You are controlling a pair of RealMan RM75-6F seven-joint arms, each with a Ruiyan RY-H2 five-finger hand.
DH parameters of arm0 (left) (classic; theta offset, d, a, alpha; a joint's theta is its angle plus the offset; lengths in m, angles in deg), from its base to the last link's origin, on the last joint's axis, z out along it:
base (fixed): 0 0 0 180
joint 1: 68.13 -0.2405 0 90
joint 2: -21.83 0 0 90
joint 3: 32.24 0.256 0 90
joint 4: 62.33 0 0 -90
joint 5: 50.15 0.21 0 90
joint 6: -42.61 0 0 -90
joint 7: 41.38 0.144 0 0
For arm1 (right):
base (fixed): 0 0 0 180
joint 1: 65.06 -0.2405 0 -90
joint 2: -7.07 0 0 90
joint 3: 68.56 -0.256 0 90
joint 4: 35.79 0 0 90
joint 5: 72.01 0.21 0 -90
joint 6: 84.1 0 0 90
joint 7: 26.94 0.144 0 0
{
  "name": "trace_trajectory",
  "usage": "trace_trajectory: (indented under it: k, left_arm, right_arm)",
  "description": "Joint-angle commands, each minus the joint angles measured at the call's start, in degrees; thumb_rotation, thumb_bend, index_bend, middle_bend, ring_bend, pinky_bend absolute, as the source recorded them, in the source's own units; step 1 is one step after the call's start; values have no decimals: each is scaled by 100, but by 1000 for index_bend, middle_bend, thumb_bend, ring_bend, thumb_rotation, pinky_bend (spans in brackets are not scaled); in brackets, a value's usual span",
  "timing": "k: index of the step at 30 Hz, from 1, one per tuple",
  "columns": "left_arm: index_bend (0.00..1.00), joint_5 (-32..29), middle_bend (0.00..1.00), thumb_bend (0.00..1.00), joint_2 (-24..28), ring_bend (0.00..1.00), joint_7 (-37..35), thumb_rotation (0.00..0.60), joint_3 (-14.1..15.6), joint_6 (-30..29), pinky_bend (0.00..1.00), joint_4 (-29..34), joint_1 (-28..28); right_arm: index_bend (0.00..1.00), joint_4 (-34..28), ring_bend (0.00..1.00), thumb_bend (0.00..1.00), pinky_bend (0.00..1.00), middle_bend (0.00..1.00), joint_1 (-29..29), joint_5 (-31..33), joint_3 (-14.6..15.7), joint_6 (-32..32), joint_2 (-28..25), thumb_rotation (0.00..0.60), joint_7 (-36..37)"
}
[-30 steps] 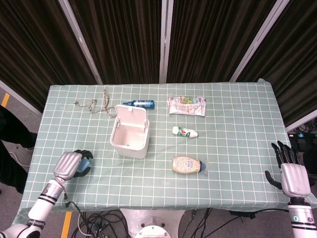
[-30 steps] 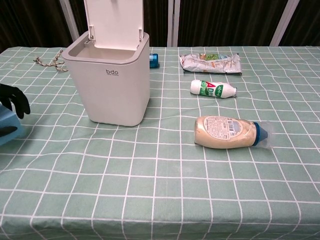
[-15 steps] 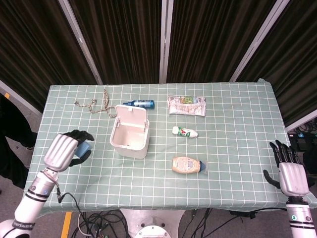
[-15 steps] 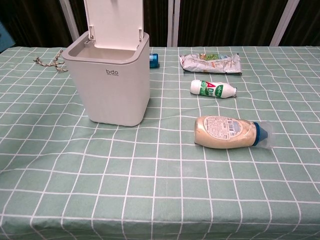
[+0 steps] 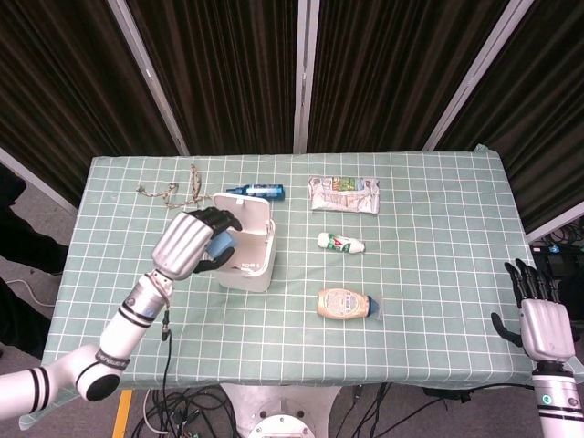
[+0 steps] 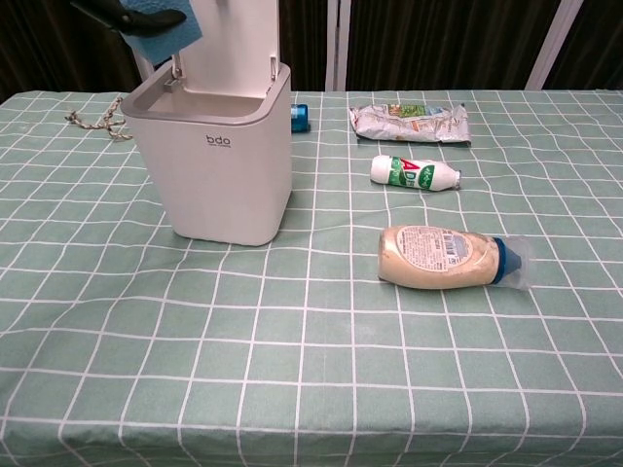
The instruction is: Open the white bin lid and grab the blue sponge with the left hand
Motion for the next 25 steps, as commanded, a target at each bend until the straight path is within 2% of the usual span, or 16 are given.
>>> trace_trajectory:
  k: [1,2,4,7,12,16,20,22,25]
  left_arm:
    - [295,-71,274,288,-117,258,-220,600,-46,78,507,-109,117]
    - [244,-74,229,258,-114,216,-326,600,-34,108,462,-102,133]
    - [87,-64,75,129,-88,78,-440,600,-8,106,297,-113,140]
    - [36,127,1,40,-120,14,-388,600,37,-241,205,-210,45]
    - [38,279,17,30,317,13,-118,600,322,-815,191,110,-466]
    - [55,266,47,30,799,13,301,600,1002,-1486,191,388,-1380]
    - [62,102,52,30,1013,13,618,600,1578,-1908,187,117,-2126]
    - [62,-7,52,30,1036,13,653,600,1758,-1978,186,-104,-2376]
    - [62,-123,52,31,993,13,485,600,1845,-1995,185,-401,-2579]
  right_arm:
    - [0,33,0,230,0,0,-8,23,-4,-29,20,600,20]
    - [0,41,0,230,0,0,-12,26,-7,-36,27,600,25]
    - [0,52,0,229,0,0,-21,21,-7,-46,38,600,27]
    - [0,52,0,229,0,0,-26,13,-6,-49,43,600,23]
    - [0,35,0,230,0,0,-19,1,-10,-20,39,600,28]
    - [0,10,0,229,0,0,-10,-27,0,-3,32,600,58]
    - [0,-16,0,228,0,0,-16,-98,11,38,27,600,22]
    - [0,-36,0,228,0,0,-12,-136,27,63,37,600,-15]
    - [0,-51,0,228,0,0,1,-158,42,93,65,600,-58]
